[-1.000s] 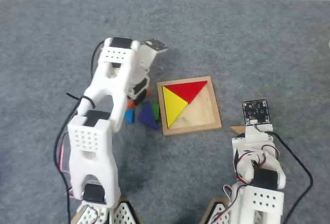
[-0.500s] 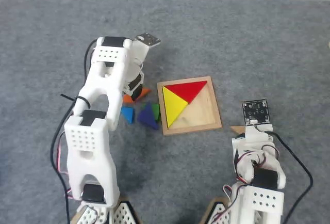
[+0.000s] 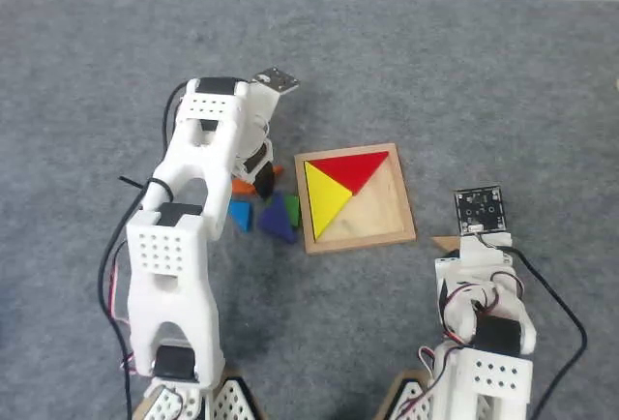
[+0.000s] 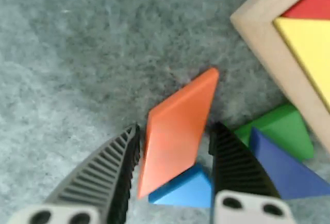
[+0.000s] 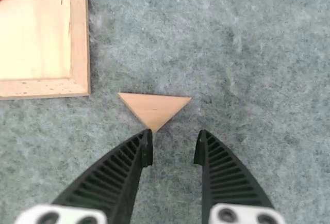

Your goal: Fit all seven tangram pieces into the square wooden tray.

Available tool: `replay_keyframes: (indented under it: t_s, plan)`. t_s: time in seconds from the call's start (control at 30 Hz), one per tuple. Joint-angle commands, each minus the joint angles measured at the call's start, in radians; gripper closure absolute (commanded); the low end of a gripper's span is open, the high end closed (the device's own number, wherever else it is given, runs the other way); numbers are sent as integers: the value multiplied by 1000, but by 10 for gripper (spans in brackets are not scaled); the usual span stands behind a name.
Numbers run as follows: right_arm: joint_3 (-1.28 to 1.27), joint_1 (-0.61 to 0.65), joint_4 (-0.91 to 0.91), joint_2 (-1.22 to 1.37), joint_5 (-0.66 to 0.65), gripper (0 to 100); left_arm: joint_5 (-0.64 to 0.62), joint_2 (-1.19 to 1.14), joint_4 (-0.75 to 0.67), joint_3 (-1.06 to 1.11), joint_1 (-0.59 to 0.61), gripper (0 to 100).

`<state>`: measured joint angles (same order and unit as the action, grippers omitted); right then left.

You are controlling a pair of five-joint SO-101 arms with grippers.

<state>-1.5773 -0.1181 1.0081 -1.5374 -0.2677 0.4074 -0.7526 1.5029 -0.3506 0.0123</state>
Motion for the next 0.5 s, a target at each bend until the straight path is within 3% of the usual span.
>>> replay_keyframes:
  t_s: [0.0, 0.23, 0.47]
  plan:
    - [8, 5, -1, -18, -3, 855, -11, -14, -21, -21, 2, 793]
    - [8, 5, -1, -18, -3, 855, -17, -14, 5, -21, 0, 972]
    - [8, 5, 1, -18, -3, 855, -20, 38, 87, -76, -5, 987]
